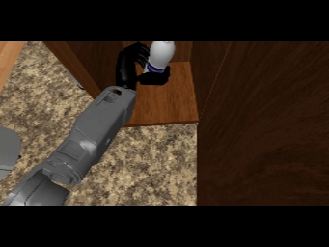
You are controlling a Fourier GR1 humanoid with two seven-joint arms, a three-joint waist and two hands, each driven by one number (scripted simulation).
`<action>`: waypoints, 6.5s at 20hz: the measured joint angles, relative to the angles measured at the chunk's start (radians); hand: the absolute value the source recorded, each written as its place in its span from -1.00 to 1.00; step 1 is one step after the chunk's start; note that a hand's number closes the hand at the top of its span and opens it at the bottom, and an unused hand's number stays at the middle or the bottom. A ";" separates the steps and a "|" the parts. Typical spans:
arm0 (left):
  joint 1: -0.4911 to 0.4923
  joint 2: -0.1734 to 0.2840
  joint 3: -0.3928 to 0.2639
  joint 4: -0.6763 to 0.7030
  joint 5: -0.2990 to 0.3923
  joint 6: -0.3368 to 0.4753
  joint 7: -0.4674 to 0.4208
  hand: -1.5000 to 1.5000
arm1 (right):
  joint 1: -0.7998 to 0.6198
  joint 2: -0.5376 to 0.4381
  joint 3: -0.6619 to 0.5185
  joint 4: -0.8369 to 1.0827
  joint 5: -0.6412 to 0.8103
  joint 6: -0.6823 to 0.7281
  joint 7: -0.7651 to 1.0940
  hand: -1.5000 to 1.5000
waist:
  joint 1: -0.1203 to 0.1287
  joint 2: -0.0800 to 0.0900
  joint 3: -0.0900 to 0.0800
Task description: Pick up the bottled water, place it into the cabinet and close the cabinet
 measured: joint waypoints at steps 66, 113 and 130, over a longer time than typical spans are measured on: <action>0.916 0.071 -0.301 -1.433 0.128 -0.249 0.144 -1.00 | 0.080 -0.011 0.047 -0.117 0.056 -0.071 0.031 -1.00 | 0.101 -0.035 0.000; 2.049 0.526 0.102 -2.152 0.444 -0.767 -0.138 -1.00 | -0.489 0.035 0.397 -0.109 0.182 -0.225 0.563 1.00 | 0.135 -0.017 -0.003; 2.255 0.495 0.377 -2.141 0.657 -1.040 -0.175 -1.00 | -1.121 0.035 -0.011 0.448 -0.214 -0.243 0.572 1.00 | 0.107 -0.020 -0.002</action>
